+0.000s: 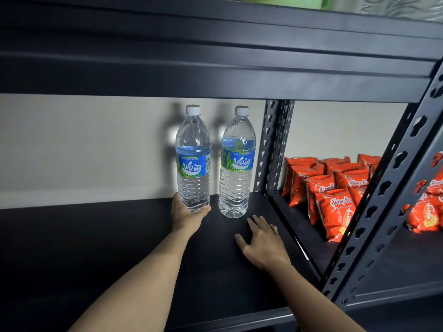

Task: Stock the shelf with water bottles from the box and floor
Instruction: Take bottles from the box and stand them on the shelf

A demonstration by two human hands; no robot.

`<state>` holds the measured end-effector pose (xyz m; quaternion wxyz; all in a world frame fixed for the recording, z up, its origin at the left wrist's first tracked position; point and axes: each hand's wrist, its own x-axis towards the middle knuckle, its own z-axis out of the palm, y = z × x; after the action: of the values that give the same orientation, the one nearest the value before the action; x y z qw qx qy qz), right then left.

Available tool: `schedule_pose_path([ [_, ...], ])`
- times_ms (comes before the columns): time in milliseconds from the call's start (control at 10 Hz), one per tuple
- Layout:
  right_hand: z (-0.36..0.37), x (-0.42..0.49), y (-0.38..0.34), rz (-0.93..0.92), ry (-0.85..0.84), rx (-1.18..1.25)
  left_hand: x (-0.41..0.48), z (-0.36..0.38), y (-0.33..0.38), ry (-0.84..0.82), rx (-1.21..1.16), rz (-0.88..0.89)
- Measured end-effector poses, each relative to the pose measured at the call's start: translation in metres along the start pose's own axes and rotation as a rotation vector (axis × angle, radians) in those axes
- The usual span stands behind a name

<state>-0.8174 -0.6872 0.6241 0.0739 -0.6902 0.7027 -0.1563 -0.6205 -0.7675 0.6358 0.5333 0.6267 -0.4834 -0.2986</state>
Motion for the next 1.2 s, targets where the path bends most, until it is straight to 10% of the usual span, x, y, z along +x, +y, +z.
schedule_pose_path([
  [1200, -0.001, -0.046, -0.031, 0.023, 0.124, 0.097, -0.105, -0.097, -0.021, -0.256, 0.124, -0.028],
])
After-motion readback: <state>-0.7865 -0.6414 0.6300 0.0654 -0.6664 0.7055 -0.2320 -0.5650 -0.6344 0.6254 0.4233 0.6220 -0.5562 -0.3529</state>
